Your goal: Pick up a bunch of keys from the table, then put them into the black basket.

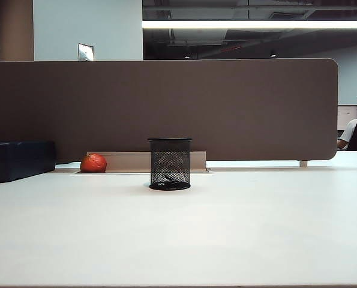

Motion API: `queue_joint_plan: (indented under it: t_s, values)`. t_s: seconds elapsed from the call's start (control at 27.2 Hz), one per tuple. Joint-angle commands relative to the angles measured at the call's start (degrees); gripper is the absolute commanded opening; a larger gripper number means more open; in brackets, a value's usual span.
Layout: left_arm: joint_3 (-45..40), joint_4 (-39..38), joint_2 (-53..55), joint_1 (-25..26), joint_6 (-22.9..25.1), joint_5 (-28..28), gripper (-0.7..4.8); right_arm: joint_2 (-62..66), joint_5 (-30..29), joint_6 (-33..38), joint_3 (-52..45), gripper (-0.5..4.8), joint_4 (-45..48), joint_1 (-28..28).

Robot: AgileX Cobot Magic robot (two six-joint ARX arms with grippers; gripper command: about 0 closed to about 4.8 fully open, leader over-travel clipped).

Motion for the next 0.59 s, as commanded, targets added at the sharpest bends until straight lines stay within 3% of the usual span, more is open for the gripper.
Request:
queue_joint_plan:
  t_s: [0.04,0.59]
  values:
    - [0.04,-0.09,0.04,0.02,0.00,0.02,-0.05,-0.17,0.15,0.20,0.28,-0.08,-2.14,0.02]
    - [0.04,-0.09,0.04,0.04,0.00,0.04,-0.05,-0.17,0.15,0.20,0.28,-0.08,-2.97,0.02]
